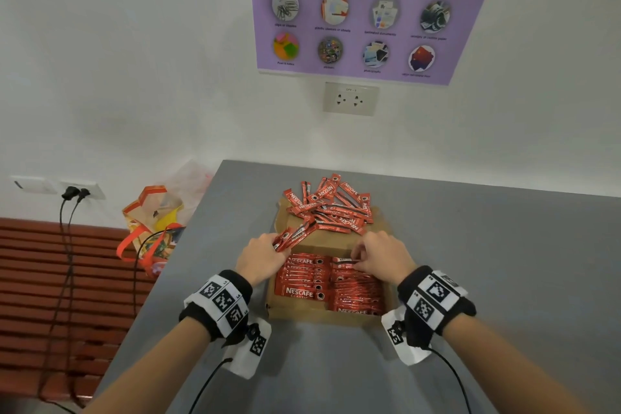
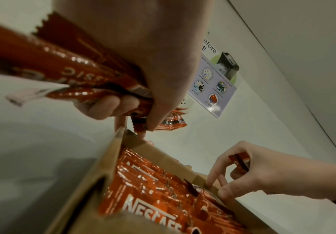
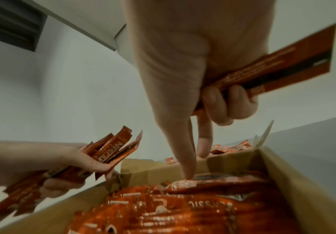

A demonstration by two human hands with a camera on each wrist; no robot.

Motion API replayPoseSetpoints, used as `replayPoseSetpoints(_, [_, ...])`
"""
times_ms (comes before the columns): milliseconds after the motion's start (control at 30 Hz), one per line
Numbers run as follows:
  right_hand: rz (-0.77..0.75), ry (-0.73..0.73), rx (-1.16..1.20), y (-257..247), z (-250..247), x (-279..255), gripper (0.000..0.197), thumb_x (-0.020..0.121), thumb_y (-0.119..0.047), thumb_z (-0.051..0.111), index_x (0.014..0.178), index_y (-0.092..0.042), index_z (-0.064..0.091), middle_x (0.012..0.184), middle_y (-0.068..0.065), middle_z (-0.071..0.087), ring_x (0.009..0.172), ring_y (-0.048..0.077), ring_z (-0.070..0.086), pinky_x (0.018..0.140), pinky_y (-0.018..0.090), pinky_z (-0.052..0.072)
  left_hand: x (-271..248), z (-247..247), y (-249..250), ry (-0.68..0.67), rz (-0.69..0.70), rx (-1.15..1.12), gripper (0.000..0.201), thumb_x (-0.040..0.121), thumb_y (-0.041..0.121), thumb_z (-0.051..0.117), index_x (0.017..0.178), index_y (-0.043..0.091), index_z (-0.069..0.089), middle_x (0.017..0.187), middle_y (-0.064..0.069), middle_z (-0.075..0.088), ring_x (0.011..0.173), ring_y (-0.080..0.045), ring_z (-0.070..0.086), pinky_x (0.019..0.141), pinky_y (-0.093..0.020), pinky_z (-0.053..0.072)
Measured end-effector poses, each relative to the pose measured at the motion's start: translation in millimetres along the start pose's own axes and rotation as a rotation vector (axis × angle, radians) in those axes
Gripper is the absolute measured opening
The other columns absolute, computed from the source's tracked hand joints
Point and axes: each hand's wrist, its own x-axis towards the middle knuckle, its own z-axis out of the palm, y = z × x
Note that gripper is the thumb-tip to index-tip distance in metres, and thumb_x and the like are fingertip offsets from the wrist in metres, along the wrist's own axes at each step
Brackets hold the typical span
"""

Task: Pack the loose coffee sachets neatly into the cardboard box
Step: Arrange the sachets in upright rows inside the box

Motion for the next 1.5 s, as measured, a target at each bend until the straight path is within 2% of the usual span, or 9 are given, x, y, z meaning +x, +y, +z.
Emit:
replayPoseSetpoints(100, [-0.003,0.017,-0.031,-1,3,4,0.012,0.082,-0.027,0.069,0.092,-0.022,0.069,0.098,-0.003,0.064,0.089,0.015,0.062,0.080,0.029,0.052,-1,1,-3,-0.007,-0.011,0.009,0.012,0.094,0.030,0.053,0.085,0.021,0.053,0.079,0.008,0.062,0.068,-0.006,0.060,0.061,-0.017,0.047])
replayPoseSetpoints(267, [-0.006,0.013,-0.048,1,2,10,0.008,0.082,-0.027,0.070,0.087,-0.022,0.067,0.096,-0.003,0.064,0.087,0.014,0.062,0.079,0.027,0.052,1,4,-11,-0.005,-0.038,0.054,0.018,0.092,0.034,0.054,0.078,0.023,0.053,0.089,0.000,0.068,0.078,-0.016,0.066,0.078,-0.033,0.055])
replayPoseSetpoints(467, [-0.007,0.029,-0.068,2,3,13,0.009,0.081,-0.028,0.069,0.084,-0.020,0.065,0.093,-0.003,0.063,0.086,0.015,0.062,0.077,0.028,0.052,2,4,-11,-0.018,-0.042,0.041,0.017,0.092,0.034,0.054,0.081,0.022,0.055,0.091,-0.001,0.069,0.079,-0.015,0.066,0.077,-0.031,0.055])
replayPoseSetpoints(567, [-0.019,-0.013,-0.080,1,5,11,0.020,0.075,-0.036,0.074,0.084,-0.021,0.065,0.091,-0.005,0.062,0.083,0.014,0.061,0.074,0.026,0.051,3,5,-12,-0.018,-0.038,0.037,0.017,0.093,0.032,0.054,0.078,0.023,0.053,0.090,-0.001,0.068,0.080,-0.016,0.066,0.077,-0.032,0.055])
replayPoseSetpoints(733, [-0.050,-0.030,-0.168,2,3,13,0.027,0.073,-0.039,0.076,0.089,-0.020,0.064,0.096,-0.004,0.062,0.086,0.015,0.060,0.074,0.026,0.047,6,6,-16,-0.027,-0.042,0.042,0.016,0.092,0.034,0.055,0.086,0.020,0.057,0.090,0.000,0.069,0.080,-0.016,0.066,0.080,-0.035,0.056])
replayPoseSetpoints(1067, [-0.088,-0.027,-0.249,3,-6,13,0.025,0.077,-0.035,0.072,0.089,-0.019,0.058,0.096,-0.002,0.062,0.086,0.016,0.058,0.072,0.027,0.046,7,8,-21,-0.016,-0.006,0.090,0.017,0.092,0.033,0.054,0.078,0.024,0.054,0.088,-0.001,0.069,0.078,-0.017,0.066,0.079,-0.037,0.056])
replayPoseSetpoints(1200, [-0.111,-0.036,-0.311,-2,-6,13,0.027,0.076,-0.037,0.072,0.082,-0.019,0.054,0.095,0.000,0.063,0.086,0.018,0.060,0.073,0.030,0.050,8,9,-22,-0.008,0.005,0.133,0.016,0.092,0.033,0.053,0.087,0.019,0.060,0.091,-0.001,0.069,0.081,-0.018,0.066,0.080,-0.038,0.055])
replayPoseSetpoints(1367, [-0.126,-0.024,-0.321,-4,-8,13,0.025,0.077,-0.034,0.070,0.090,-0.016,0.058,0.094,0.000,0.062,0.085,0.018,0.059,0.073,0.030,0.051,9,9,-23,-0.009,0.018,0.152,0.020,0.093,0.033,0.052,0.097,0.016,0.062,0.094,0.000,0.069,0.082,-0.017,0.065,0.081,-0.036,0.055])
replayPoseSetpoints(1500, [-0.135,0.005,-0.305,-4,-7,13,0.012,0.083,-0.026,0.063,0.089,-0.016,0.059,0.094,0.001,0.063,0.085,0.018,0.060,0.072,0.028,0.049,9,10,-24,-0.013,0.021,0.149,0.017,0.093,0.032,0.053,0.097,0.017,0.061,0.096,0.000,0.069,0.084,-0.017,0.066,0.082,-0.036,0.055])
